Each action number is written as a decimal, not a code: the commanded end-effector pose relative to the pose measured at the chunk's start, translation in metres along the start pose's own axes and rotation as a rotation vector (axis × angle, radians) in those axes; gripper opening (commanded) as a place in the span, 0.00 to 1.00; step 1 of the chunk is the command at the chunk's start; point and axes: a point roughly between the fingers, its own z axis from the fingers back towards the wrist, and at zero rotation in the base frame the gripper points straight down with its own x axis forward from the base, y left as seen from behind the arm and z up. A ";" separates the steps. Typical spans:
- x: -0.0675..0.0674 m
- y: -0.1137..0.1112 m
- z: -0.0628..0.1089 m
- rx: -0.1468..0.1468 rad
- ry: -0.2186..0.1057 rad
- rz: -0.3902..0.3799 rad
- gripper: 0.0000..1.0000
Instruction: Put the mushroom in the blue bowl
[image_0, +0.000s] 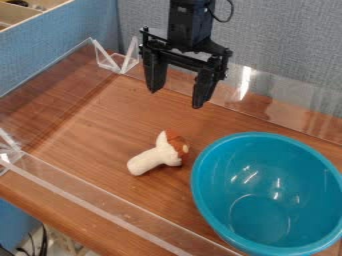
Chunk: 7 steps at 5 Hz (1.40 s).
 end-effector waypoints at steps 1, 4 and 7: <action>-0.005 0.007 -0.011 0.016 0.022 -0.249 1.00; -0.015 0.018 -0.066 0.017 0.062 -0.591 1.00; -0.016 0.022 -0.082 -0.011 0.068 -0.595 1.00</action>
